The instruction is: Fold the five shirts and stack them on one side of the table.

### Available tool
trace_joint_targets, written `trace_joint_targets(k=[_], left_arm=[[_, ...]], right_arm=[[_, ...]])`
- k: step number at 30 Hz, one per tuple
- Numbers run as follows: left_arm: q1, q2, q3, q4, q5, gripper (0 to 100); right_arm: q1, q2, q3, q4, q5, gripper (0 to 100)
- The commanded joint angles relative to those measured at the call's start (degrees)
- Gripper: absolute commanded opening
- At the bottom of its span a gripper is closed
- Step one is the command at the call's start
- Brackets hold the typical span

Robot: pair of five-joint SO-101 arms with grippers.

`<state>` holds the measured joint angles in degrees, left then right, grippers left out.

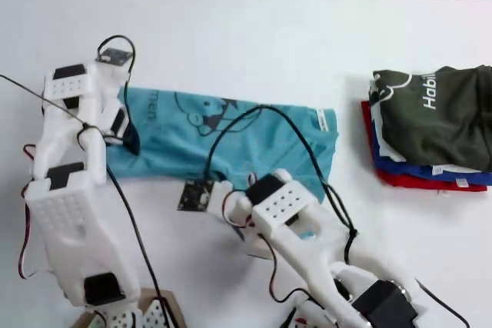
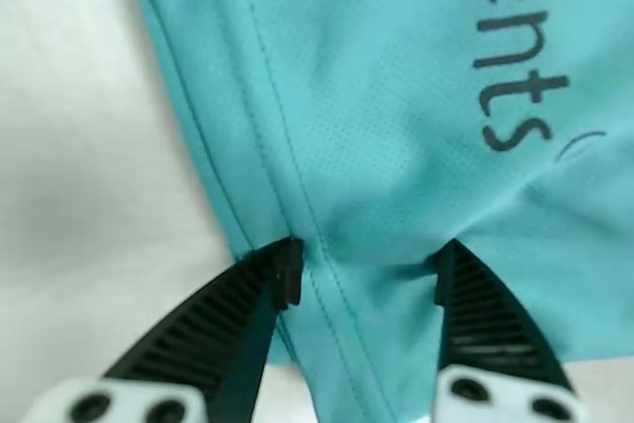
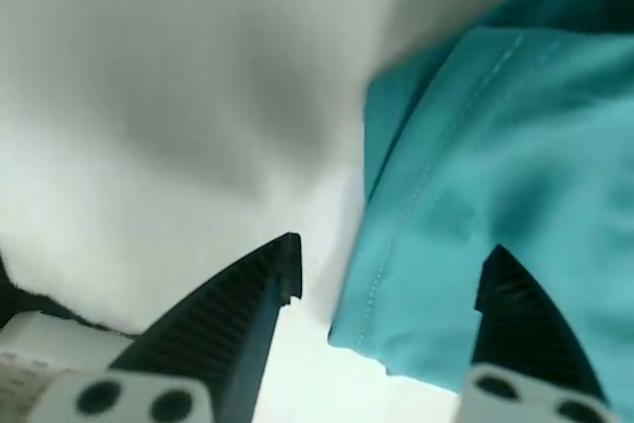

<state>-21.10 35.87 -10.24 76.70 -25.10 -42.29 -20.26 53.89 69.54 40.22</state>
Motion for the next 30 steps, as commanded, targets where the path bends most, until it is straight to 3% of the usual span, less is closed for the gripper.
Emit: trace_joint_targets(k=[1, 12, 18, 25, 30], left_arm=[[0.6, 0.6, -1.1, -2.0, 0.4, 25], [0.6, 0.6, -0.9, -2.0, 0.5, 25], [0.6, 0.6, -0.9, -2.0, 0.5, 25], [0.6, 0.6, -0.9, -2.0, 0.5, 25], [0.6, 0.6, -0.9, -2.0, 0.5, 25]], right_arm=[[0.1, 0.0, 0.9, -3.0, -0.5, 29.0], [8.7, 16.4, -5.5, -9.5, -0.4, 27.1], [8.7, 16.7, -6.5, -9.5, -0.4, 2.2], [8.9, 16.4, -7.6, -9.1, -0.2, 2.0], [8.9, 16.4, -15.8, 0.3, 2.7, 2.0]])
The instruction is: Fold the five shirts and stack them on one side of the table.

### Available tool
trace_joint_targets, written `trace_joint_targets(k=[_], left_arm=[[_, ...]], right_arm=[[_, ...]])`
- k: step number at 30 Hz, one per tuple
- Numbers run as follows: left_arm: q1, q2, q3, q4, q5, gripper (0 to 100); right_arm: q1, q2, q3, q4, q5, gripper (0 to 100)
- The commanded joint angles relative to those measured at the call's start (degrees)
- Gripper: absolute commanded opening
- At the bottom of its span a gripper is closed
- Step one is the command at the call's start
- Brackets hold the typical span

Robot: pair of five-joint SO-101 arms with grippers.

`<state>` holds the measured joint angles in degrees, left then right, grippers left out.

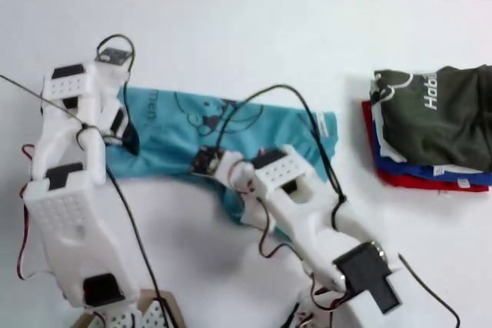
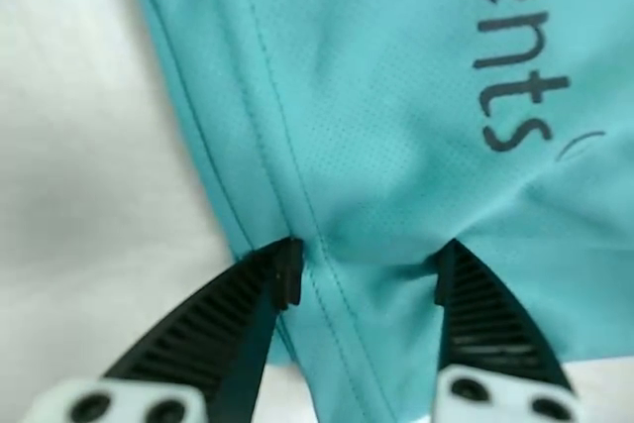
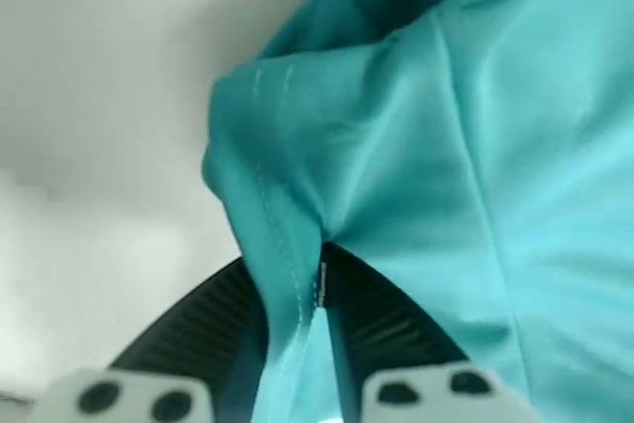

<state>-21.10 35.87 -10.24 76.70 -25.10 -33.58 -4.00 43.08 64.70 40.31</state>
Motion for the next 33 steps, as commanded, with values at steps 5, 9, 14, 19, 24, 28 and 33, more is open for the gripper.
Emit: trace_joint_targets(k=[5, 9, 14, 19, 24, 28, 33], left_arm=[[0.6, 0.6, -0.9, -2.0, 0.5, 25], [0.6, 0.6, -0.9, -2.0, 0.5, 25], [0.6, 0.6, -0.8, -2.0, 0.5, 25], [0.6, 0.6, -0.8, -2.0, 0.4, 25], [0.6, 0.6, -0.8, -2.0, 0.4, 25], [0.6, 0.6, -0.8, -2.0, 0.4, 25], [0.6, 0.6, -0.8, -2.0, 0.4, 25]], right_arm=[[4.0, 0.3, -21.0, 17.5, 9.4, 2.0], [8.8, 1.7, -35.9, 24.5, 15.8, 2.0], [14.1, 12.1, -48.4, 25.3, 18.0, 2.0], [16.5, 25.5, -62.9, 25.3, 17.8, 2.1], [16.7, 35.9, -74.8, 28.9, 17.7, 2.5], [17.7, 41.5, -80.7, 31.1, 17.2, 8.8], [21.3, 42.9, -88.4, 30.9, 12.3, 23.3]])
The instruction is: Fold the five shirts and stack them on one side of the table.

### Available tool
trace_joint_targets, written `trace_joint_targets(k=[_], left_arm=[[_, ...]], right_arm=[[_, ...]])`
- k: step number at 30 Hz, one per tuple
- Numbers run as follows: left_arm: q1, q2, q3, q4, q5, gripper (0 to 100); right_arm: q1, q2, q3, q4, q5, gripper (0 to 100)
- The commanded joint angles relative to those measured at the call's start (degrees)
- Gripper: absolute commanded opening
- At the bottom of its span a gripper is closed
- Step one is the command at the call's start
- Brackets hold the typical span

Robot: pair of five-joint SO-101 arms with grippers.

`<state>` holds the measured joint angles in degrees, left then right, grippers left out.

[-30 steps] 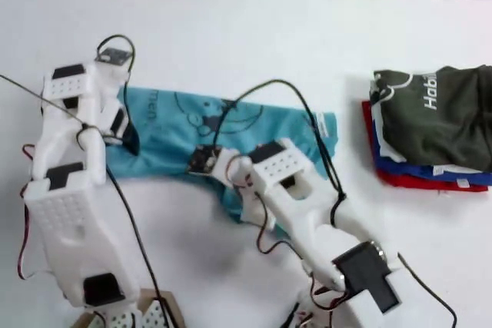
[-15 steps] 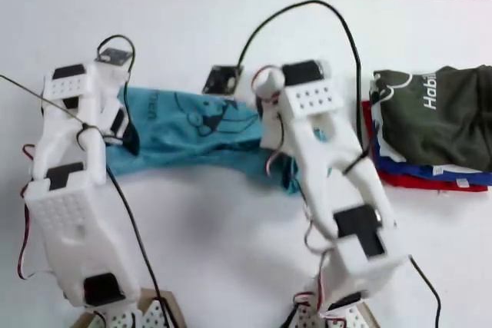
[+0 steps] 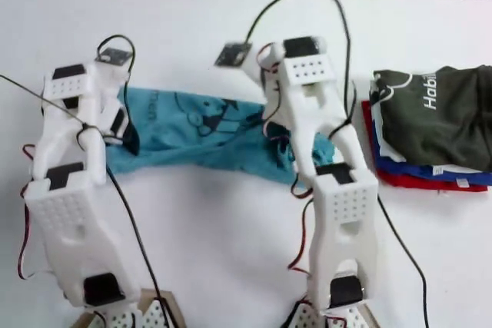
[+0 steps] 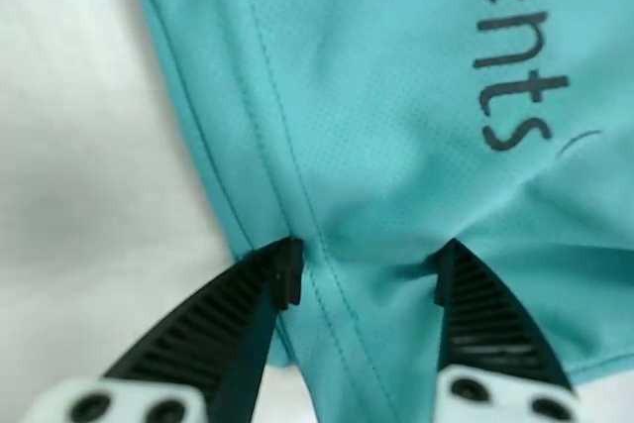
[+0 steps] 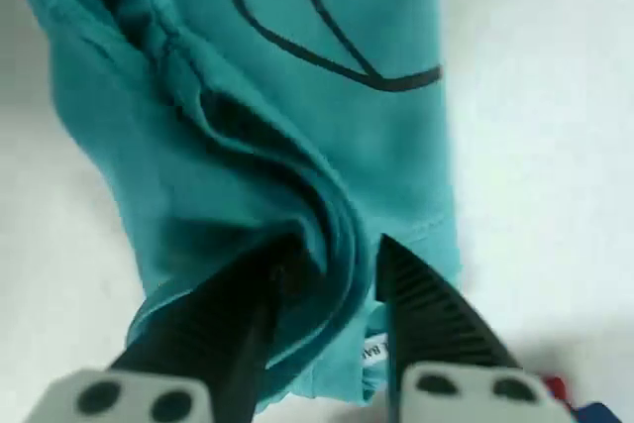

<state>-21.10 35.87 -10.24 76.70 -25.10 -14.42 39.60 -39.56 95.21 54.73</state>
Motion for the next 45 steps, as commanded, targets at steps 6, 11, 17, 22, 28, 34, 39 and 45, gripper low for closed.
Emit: trace_joint_targets(k=[6, 11, 17, 22, 28, 34, 39, 45], left_arm=[[0.6, 0.6, -0.9, -2.0, 0.4, 25], [0.6, 0.6, -0.9, -2.0, 0.4, 25], [0.6, 0.6, -0.9, -2.0, 0.4, 25], [0.6, 0.6, -0.9, -2.0, 0.4, 25], [0.6, 0.6, -1.0, -2.0, 0.6, 25], [0.8, -0.1, -1.2, -2.4, 3.1, 25], [0.9, -3.1, -7.7, 4.6, 3.2, 25], [-1.1, -6.9, -22.6, 15.5, 2.7, 25]], right_arm=[[4.8, -4.3, -10.1, 2.8, -10.0, 23.7], [3.1, -11.6, 0.0, 2.9, -13.1, 0.5], [0.6, -18.2, 18.5, -0.9, -13.3, 2.2], [5.5, -16.6, 24.7, -12.2, -13.1, 2.2], [8.0, -14.3, 24.3, -15.2, -13.5, 2.2], [4.6, -28.4, 22.5, -8.8, -13.5, 2.2], [8.7, -39.9, 35.5, -8.4, -13.5, 2.2], [12.5, -54.4, 64.8, -23.1, -13.5, 2.2]])
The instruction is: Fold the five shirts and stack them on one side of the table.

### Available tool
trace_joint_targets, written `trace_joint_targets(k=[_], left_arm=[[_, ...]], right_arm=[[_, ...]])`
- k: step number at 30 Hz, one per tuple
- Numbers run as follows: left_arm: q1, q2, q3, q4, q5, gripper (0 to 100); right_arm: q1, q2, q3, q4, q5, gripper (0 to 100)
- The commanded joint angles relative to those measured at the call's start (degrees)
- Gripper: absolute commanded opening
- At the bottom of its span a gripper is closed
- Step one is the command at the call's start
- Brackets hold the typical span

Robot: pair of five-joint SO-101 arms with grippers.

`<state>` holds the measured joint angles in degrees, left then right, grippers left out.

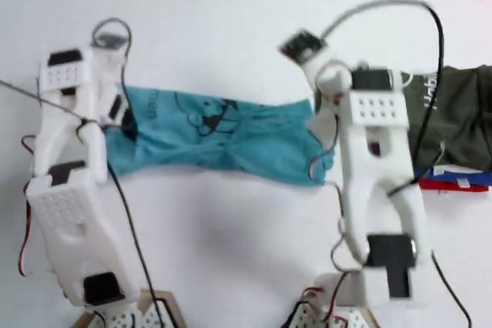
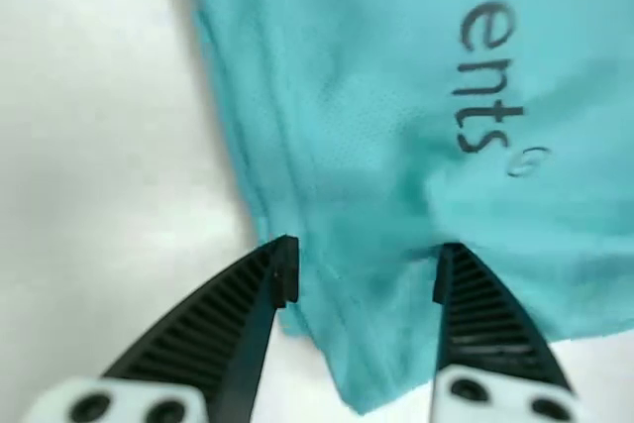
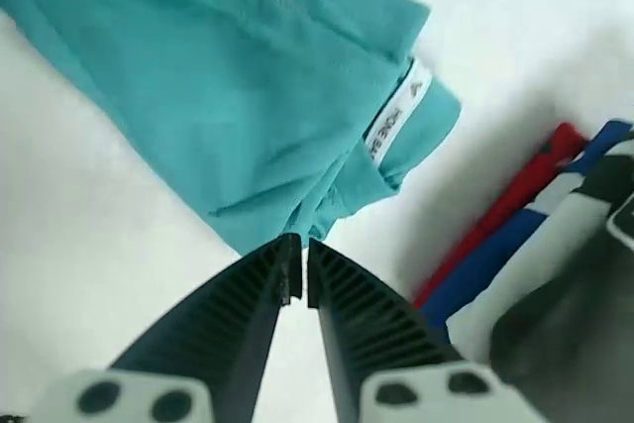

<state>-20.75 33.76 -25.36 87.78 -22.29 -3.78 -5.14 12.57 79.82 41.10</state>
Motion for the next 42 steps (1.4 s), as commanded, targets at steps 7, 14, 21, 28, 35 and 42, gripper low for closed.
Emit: trace_joint_targets(k=[7, 14, 21, 28, 35, 42], left_arm=[[-3.4, -4.2, -10.0, 6.8, 0.3, 25], [-3.8, 3.3, -9.6, 6.3, 0.3, 25], [-4.5, 7.3, -9.6, 4.1, 0.0, 25], [-4.4, 8.2, -9.6, 2.3, -0.2, 24], [-3.3, 10.6, -9.6, -0.1, -3.3, 25], [-3.5, 22.8, -20.4, 9.3, -3.8, 24]], right_arm=[[1.6, -28.6, 44.7, -28.7, 0.2, 2.2], [1.7, -31.6, 57.1, -37.9, 0.2, 2.2], [1.5, -32.1, 62.4, -43.9, 0.2, 2.2], [1.5, -32.0, 62.5, -44.0, 0.4, 2.2], [1.4, -32.1, 62.6, -44.8, 0.5, 2.2], [1.4, -32.1, 62.7, -44.8, 0.4, 2.2]])
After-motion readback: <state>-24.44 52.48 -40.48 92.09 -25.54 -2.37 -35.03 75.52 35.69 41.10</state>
